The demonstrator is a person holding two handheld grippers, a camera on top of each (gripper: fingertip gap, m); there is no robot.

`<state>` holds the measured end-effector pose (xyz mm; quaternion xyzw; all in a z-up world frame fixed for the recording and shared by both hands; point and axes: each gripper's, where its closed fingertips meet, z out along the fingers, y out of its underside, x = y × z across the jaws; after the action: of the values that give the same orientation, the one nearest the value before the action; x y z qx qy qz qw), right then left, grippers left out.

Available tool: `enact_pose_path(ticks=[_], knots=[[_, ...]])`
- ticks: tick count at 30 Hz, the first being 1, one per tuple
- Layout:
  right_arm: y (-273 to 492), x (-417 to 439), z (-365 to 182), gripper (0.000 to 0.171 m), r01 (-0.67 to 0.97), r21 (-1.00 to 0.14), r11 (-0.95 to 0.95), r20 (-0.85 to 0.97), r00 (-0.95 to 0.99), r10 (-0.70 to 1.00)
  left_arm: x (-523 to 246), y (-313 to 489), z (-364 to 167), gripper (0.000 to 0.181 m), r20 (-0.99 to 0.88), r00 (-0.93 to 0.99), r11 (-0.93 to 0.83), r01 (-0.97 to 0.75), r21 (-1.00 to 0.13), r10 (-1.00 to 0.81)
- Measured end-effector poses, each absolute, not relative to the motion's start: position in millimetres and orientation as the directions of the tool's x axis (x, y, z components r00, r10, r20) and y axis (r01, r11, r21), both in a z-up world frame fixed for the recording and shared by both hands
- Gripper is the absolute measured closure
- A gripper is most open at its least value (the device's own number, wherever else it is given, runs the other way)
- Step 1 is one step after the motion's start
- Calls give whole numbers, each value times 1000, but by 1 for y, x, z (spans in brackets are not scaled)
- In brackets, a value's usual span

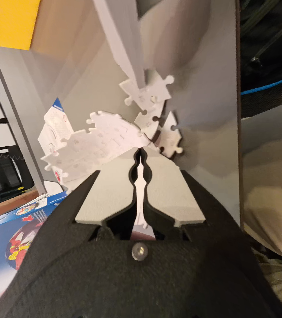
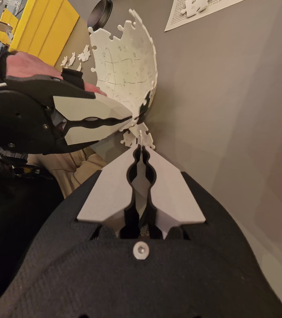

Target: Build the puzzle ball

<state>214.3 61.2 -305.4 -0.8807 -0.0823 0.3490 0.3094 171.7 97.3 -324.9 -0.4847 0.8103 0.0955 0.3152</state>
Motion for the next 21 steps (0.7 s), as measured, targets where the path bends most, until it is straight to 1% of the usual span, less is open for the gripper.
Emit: enact_pose_path(ticks=[1,10,15,21], knots=[[61,215,-304,171,-70,-605,-793,-562,744,363,171,97,-328,181,-595,-340,510,-849,-138,-728],[58,219,-299,171,-22,-610,-792,-536,748,392,176,101,-332,181,-627,-414,538,-843,-10,-660],[60,221,-300,171,15,-620,-784,-498,765,409,178,105,-332,181,-640,-412,532,-846,6,-648],[72,235,-289,171,-24,-658,-752,-478,785,394,174,112,-332,181,-638,-411,525,-851,12,-651]])
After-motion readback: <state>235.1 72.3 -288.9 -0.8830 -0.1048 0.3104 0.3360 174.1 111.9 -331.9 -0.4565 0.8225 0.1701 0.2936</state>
